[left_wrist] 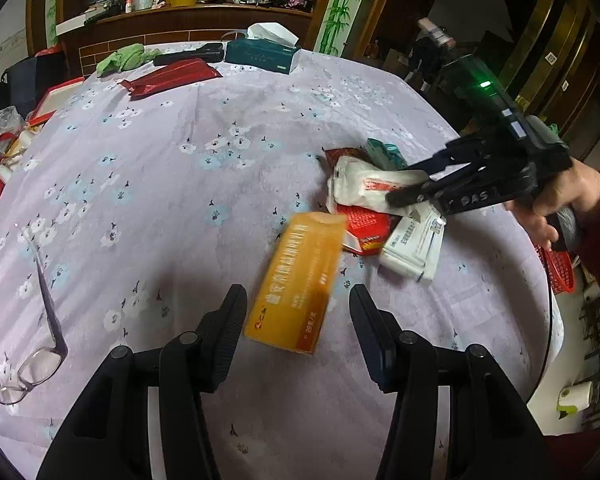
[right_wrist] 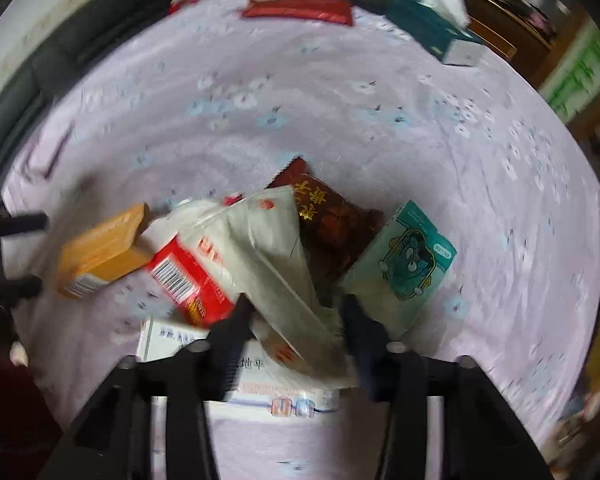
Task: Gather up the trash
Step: 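Grasp the white wipes packet with the right tool while the left tool holds the orange box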
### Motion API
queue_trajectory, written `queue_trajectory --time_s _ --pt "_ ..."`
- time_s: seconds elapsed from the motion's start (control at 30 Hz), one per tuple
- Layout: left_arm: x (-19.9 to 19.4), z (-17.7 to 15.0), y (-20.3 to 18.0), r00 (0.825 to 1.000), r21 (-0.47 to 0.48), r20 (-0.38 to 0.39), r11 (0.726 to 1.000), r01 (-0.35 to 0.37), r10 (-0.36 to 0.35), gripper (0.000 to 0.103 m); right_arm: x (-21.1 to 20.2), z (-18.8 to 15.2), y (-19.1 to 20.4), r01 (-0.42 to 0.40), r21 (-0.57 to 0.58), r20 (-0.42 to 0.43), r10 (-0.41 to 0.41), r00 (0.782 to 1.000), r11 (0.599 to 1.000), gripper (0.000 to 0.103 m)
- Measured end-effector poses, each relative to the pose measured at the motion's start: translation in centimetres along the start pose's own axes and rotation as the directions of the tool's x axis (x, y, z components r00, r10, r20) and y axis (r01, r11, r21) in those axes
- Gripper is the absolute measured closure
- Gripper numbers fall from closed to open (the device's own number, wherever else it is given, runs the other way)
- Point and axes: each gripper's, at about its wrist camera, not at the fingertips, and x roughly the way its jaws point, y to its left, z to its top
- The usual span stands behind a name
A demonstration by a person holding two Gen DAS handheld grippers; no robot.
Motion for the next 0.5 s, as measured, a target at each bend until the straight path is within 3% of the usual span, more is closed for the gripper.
queue_trajectory --time_s 0.13,0.2,0.33,0.5 --pt "1.3 0.2 0.0 0.999 0.013 -0.043 1.0 -0.012 0.012 0.05 -1.5 -1.7 -0.4 0.003 0.134 0.081 -0.014 0.997 0.991 0.062" --pt "2.0 0.4 0.0 0.997 0.02 -0.062 0.999 -0.035 0.037 0.042 -2.9 -2.7 -0.4 -0.007 0.213 0.136 -0.022 0.99 0.977 0.062" --pt "4.0 0.8 0.3 0.991 0.014 -0.125 0.999 -0.046 0.047 0.039 -6.7 -5.4 -0.6 -0.069 0.374 0.255 -0.031 0.966 0.925 0.062" --pt "6.2 0.9 1.0 0.982 -0.055 -0.176 0.996 -0.076 0.065 0.039 -10.1 -8.6 1.9 -0.124 0.447 0.332 -0.036 0.943 0.886 0.062"
